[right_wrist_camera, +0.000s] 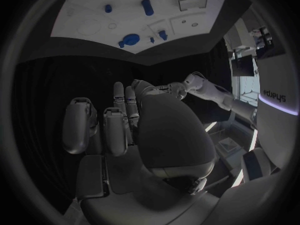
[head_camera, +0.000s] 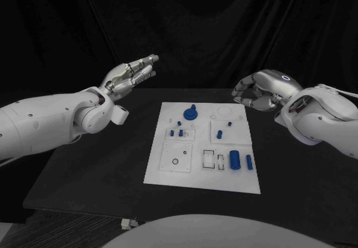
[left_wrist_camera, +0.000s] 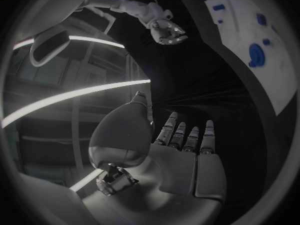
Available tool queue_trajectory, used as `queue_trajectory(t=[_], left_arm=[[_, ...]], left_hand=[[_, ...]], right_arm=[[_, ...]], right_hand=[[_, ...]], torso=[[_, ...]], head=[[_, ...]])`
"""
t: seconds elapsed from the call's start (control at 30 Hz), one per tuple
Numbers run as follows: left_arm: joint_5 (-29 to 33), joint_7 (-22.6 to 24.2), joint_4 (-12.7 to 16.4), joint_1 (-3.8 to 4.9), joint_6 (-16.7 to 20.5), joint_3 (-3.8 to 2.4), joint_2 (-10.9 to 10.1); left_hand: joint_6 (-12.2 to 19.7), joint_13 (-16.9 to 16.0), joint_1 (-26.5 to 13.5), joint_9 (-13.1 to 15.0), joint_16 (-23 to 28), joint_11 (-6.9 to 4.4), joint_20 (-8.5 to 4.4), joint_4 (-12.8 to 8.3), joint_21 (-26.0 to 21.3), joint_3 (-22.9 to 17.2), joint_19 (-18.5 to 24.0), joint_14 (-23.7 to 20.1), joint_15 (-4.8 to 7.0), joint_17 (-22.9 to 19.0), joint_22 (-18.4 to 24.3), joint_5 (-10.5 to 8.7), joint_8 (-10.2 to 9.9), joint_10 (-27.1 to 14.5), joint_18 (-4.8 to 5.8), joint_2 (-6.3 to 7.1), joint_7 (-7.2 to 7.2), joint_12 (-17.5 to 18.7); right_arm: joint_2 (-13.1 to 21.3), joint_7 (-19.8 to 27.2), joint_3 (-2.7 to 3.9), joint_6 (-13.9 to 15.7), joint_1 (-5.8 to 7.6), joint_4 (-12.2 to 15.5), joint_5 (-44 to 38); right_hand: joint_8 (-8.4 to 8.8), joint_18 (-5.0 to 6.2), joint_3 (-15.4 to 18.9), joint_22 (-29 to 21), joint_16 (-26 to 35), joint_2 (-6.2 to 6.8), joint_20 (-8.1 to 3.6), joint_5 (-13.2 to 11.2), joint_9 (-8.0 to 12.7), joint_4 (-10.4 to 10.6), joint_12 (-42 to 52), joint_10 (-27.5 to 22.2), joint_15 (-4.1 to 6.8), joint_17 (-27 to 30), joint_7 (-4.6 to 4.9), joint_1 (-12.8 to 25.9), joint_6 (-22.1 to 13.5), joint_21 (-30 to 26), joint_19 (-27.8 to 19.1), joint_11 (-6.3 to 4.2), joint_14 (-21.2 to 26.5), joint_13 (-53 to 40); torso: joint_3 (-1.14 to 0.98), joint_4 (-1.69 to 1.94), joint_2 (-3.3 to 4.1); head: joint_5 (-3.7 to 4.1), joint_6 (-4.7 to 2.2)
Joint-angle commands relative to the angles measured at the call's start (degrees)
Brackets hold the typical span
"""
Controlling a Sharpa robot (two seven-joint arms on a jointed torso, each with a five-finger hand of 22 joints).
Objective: Assemble the parts on the task board
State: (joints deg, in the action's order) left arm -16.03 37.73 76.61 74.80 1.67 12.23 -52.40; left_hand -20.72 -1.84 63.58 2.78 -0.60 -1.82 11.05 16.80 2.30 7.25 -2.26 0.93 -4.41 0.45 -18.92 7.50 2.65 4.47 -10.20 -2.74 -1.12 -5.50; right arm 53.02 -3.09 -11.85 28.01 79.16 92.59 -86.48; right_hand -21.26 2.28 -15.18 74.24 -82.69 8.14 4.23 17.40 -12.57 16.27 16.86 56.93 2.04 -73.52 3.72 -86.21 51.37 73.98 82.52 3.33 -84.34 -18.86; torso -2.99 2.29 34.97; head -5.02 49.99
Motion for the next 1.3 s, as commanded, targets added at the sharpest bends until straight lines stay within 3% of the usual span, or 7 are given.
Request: queue_trajectory(t=[0.03, 0.33, 0.67, 0.93, 1.03, 1.13, 1.3], left_arm=[[10.15, 9.64, 2.25, -1.32, -9.59, -0.04, -0.66], [11.23, 11.79, 3.24, -3.76, -11.22, -0.04, -0.71], [11.38, 11.84, 3.04, -4.60, -12.21, -0.04, -0.79], [11.39, 11.99, 3.24, -4.79, -12.12, -0.03, -1.10], [11.40, 12.40, 3.65, -4.83, -11.66, -0.03, -1.67], [11.40, 12.72, 4.02, -4.84, -11.03, -0.03, -2.17], [11.40, 12.99, 4.26, -4.87, -10.10, -0.03, -2.58]], left_hand=[[0.87, 0.58, 0.77, -0.65, 0.60, -0.07, -0.13, -0.06, -0.91, 1.81, 1.20, -0.93, -0.15, -0.45, 0.59, 0.27, -0.58, -0.86, -0.02, -1.18, 0.25, 0.56], [-2.05, 0.39, 3.84, -0.44, 0.53, 0.27, 1.15, -0.08, -0.84, 3.15, 0.95, -0.81, -0.58, -0.40, 1.85, 3.24, -0.36, -0.03, -0.06, -3.01, 0.46, -0.64], [-2.48, 0.32, 9.17, -0.44, 0.03, 1.54, 3.46, -0.24, -0.45, 4.60, -0.15, 0.30, -1.95, -0.01, 0.78, 10.23, -0.35, 0.05, -0.16, -5.68, 0.56, -1.53], [-1.95, 0.23, 9.45, -0.49, -0.23, 2.47, 4.24, -0.03, -0.32, 5.64, -0.79, 0.70, -2.27, 0.09, 0.64, 9.75, -0.43, 0.40, -0.15, -6.03, 0.40, -2.11], [1.14, 0.24, 8.59, -0.75, -0.03, 2.56, 3.01, -0.02, -0.71, 6.69, -0.13, 0.25, -1.84, -0.04, 3.00, 8.85, -0.71, 0.38, -0.17, -6.05, 0.56, -2.14], [2.31, 0.20, 8.37, -0.79, 0.12, 2.64, 0.04, -0.05, -0.86, 7.36, 0.35, -0.07, -0.58, -0.13, 4.73, 8.65, -0.73, 0.65, -0.03, -6.01, 0.74, -2.43], [4.96, 0.34, 7.95, -1.00, 0.60, 0.43, -3.98, -0.06, -1.18, 8.10, 0.96, -0.93, 1.39, -0.45, 8.43, 8.53, -0.94, 0.15, 1.96, -6.12, 0.97, -1.64]], right_arm=[[-1.15, -5.71, 0.03, -8.37, -0.94, -1.81, -19.73], [-4.13, -7.40, 0.04, -16.12, -2.57, -6.02, -26.72], [-7.11, -5.75, 0.04, -19.59, -3.64, -9.28, -25.57], [-8.95, -3.71, 0.05, -20.20, -4.48, -12.36, -21.65], [-9.75, -3.15, 0.05, -20.40, -4.65, -13.59, -21.15], [-10.34, -2.75, 0.05, -20.60, -4.74, -14.54, -20.69], [-11.14, -2.17, 0.05, -20.46, -4.90, -16.07, -18.76]], right_hand=[[2.28, 1.79, 0.03, 10.35, 0.97, 1.98, -0.73, -0.85, 1.13, -0.51, -2.12, -0.85, 1.21, 1.00, -0.62, 0.57, -0.21, -1.96, -0.47, -1.40, -2.02, 2.17], [6.40, 2.20, 2.64, 9.69, 2.21, 3.48, -1.78, 0.38, 2.00, -1.42, -5.21, -3.98, 2.10, 2.97, -1.99, 0.42, -0.26, -4.64, -1.51, -2.48, -1.28, 5.34], [9.86, 1.99, 8.18, 9.96, 2.12, 2.72, -1.85, -5.10, 2.63, -0.79, -5.77, -5.37, 2.04, 2.56, -3.10, 1.84, -0.07, -4.21, -0.64, -2.17, -1.75, 6.87], [12.06, 1.89, 9.10, 10.13, 1.97, 1.28, -1.42, -0.33, 3.54, -1.57, -6.16, -5.47, 1.40, 2.08, -2.69, -0.57, 0.10, -4.12, -0.22, -1.11, -2.02, 8.33], [12.25, 1.83, 9.11, 10.24, 1.88, 1.11, -1.35, -0.05, 3.62, -1.64, -6.05, -5.09, 1.36, 1.90, -2.30, -0.76, 0.30, -3.82, -0.05, -0.99, -2.09, 8.49], [12.33, 1.83, 9.19, 10.24, 1.91, 1.11, -1.32, -0.12, 3.66, -1.61, -6.13, -5.15, 1.31, 1.96, -2.10, -0.71, 0.40, -3.84, -0.04, -0.93, -2.09, 8.63], [12.95, 1.77, 9.98, 10.34, 1.77, 1.08, -0.97, -2.16, 3.97, -1.12, -6.27, -4.66, 0.86, 1.69, -1.20, -0.20, 0.77, -3.65, 0.18, -0.28, -2.24, 9.39]], torso=[[0.65, 0.51, -0.78], [1.02, 0.87, -0.96], [0.98, 0.79, -0.81], [0.98, 0.55, -1.02], [0.93, 0.48, -1.03], [0.89, 0.45, -0.99], [0.82, 0.42, -0.90]], head=[[1.18, 0.01], [2.92, 0.01], [3.61, 0.01], [3.67, 0.01], [3.43, 0.01], [3.26, 0.01], [3.16, 0.01]])
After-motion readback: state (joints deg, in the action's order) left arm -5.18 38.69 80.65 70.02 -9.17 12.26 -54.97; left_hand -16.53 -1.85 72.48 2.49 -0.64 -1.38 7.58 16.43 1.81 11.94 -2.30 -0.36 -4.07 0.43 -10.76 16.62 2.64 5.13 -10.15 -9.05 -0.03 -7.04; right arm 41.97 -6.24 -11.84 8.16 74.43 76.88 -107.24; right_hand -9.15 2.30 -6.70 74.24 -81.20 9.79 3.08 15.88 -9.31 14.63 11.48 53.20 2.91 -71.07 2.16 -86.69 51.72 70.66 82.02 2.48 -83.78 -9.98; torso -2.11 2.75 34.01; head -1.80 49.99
